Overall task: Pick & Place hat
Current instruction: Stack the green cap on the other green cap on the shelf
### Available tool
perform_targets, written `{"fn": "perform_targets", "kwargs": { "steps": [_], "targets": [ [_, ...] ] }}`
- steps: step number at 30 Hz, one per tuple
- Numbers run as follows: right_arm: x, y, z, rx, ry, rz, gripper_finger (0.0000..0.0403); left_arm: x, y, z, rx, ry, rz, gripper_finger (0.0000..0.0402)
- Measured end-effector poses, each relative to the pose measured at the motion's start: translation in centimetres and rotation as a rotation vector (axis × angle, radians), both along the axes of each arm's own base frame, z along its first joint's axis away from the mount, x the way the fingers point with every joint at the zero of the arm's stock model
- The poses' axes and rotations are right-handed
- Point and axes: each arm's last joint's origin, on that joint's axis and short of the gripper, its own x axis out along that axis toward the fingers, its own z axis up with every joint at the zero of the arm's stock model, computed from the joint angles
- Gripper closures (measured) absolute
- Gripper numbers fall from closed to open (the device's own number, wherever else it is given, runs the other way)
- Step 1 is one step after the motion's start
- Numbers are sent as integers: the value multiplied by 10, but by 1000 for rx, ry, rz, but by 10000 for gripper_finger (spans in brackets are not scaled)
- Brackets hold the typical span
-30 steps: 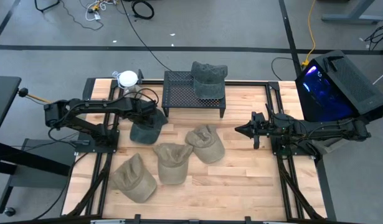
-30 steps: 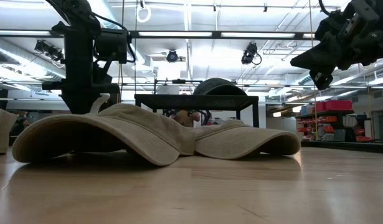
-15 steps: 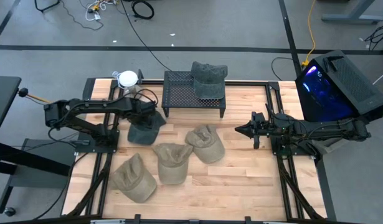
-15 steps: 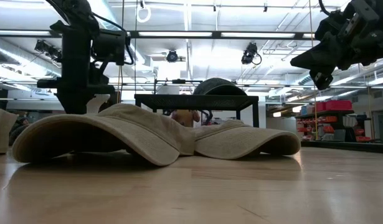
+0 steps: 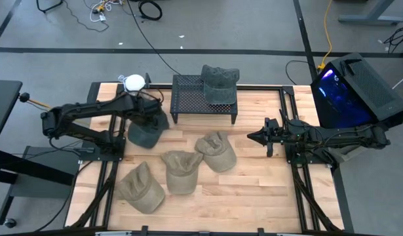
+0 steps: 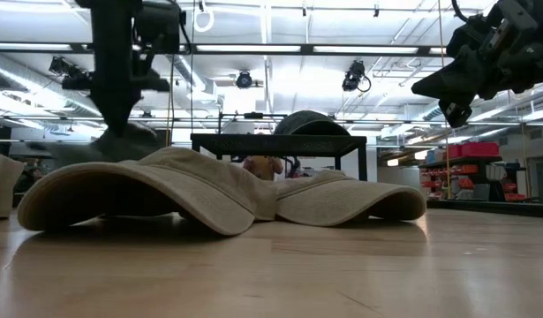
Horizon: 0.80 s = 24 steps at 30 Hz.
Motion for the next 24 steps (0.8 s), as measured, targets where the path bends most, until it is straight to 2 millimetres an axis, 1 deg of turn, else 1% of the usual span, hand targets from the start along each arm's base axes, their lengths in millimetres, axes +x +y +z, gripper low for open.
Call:
{"fn": "perform_targets", "kwargs": {
  "steps": [7, 16, 24],
  "targets": [
    [0, 0, 0, 0, 0, 0, 403, 6, 3, 41, 64, -49, -38, 401],
    [0, 0, 0, 0, 0, 0, 403, 2, 4, 91, 161, -97, -27, 401],
    [0, 0, 0, 0, 0, 0, 403, 0, 5, 126, 264, -174, -17, 401]
  ]
}}
